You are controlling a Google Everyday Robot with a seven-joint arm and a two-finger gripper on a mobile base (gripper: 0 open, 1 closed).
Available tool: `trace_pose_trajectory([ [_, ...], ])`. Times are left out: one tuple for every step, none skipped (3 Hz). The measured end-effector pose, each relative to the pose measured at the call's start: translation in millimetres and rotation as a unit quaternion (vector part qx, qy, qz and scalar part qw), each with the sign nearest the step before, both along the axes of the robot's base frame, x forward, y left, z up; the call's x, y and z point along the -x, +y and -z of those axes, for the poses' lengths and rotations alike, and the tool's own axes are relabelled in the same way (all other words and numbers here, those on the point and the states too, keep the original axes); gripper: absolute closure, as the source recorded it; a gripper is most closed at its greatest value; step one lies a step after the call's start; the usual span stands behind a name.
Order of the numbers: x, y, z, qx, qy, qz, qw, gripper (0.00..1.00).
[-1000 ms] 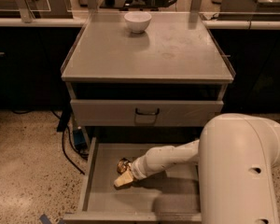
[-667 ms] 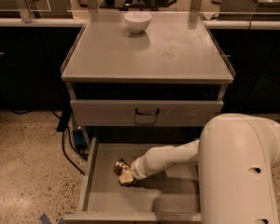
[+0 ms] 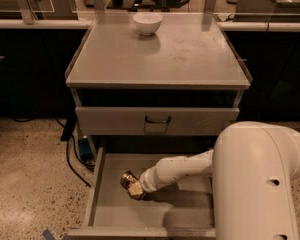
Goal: Pick orange can from middle drawer and place on counter
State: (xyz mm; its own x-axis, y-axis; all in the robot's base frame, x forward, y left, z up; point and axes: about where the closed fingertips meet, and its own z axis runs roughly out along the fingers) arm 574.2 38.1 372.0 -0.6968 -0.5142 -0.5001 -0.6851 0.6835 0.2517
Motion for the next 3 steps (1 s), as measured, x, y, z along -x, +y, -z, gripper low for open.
trace_pose_trajectory([
  [0, 0, 0, 0.0, 0.0, 0.0, 1.0, 1.0],
  [-1, 3, -15, -0.01, 0.012, -0.011, 0.9998, 1.0],
  [-16, 5, -68, -0.055, 0.012, -0.029, 0.998, 1.0],
])
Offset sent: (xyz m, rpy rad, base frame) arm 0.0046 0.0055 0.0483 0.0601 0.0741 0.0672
